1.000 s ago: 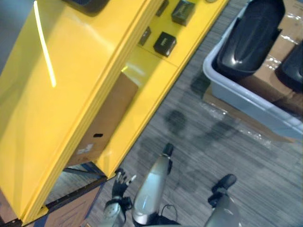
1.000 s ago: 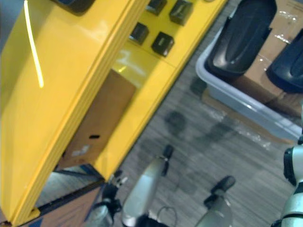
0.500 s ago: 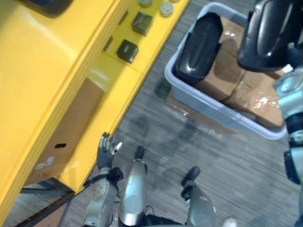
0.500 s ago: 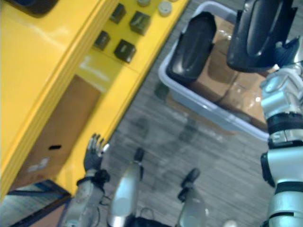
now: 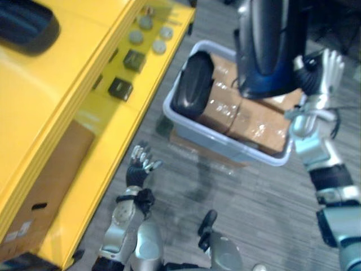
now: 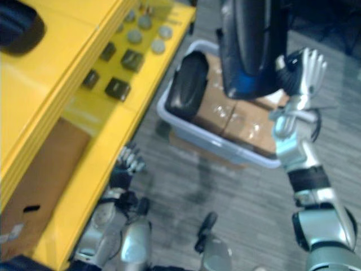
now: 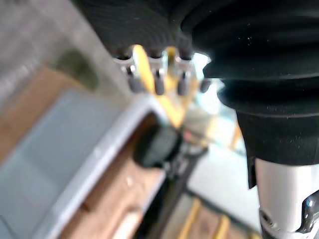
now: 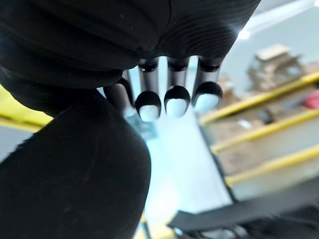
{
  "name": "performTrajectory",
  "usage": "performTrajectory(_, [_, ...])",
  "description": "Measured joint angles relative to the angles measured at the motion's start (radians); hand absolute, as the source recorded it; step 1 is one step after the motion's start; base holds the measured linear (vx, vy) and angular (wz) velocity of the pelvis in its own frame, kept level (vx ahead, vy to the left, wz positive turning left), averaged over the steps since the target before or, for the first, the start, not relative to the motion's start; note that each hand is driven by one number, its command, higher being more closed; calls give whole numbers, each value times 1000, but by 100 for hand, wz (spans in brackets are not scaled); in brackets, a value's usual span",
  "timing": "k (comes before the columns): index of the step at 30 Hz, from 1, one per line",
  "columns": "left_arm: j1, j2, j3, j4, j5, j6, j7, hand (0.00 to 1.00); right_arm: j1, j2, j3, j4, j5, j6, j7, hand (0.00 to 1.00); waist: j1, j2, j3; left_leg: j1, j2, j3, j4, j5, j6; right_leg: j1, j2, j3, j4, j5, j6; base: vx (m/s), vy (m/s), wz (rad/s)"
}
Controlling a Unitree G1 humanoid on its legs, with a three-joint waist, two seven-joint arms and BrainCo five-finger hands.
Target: Walk over and take plastic housings, then place them on the shelf
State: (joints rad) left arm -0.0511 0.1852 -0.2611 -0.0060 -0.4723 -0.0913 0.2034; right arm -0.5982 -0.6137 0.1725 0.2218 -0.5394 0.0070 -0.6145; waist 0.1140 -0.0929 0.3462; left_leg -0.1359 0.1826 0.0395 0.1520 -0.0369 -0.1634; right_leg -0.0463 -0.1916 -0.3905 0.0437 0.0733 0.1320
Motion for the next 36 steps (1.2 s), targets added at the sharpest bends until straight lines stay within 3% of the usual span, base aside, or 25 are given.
performTrajectory(7, [-140,-49,-20,125,-31,11,107,0,90,127,1,-88,-69,-90,7,100,-45,-1,-66,83,-1,34,-60,16,-3,52,4,19,-37,14,5,1,0,-12])
performTrajectory(10, [-165,-72,-25,158,-56,3,115,0,112,160,14,-89,-86,-105,19,100,-44,-7,-100,84,-2,55,-67,17,-2,49,6,37,-63,33,5,-12,12,-14])
performTrajectory(16, [-207,-88,-44,194,-145,-6,127,0,123,197,79,-78,-122,-112,51,100,-48,-20,-108,91,-1,55,-56,17,-2,68,11,39,-80,44,3,-16,8,-2])
performTrajectory(21, [-225,-88,-76,215,-314,-5,27,0,129,233,107,-63,-144,-120,84,100,-46,-29,-117,99,-1,55,-55,17,-2,81,12,38,-91,52,2,-21,11,0])
performTrajectory(29, [-228,-90,-113,221,-426,-39,-37,0,182,236,115,-9,-182,-122,91,100,-47,-38,-147,99,-3,55,-57,17,-2,81,12,37,-92,52,2,0,0,0])
performTrajectory(36, [-228,-94,-112,156,-513,-79,-107,0,226,236,125,2,-213,-158,102,100,-45,-39,-162,98,-5,53,-60,17,-2,84,11,35,-100,53,3,0,0,0])
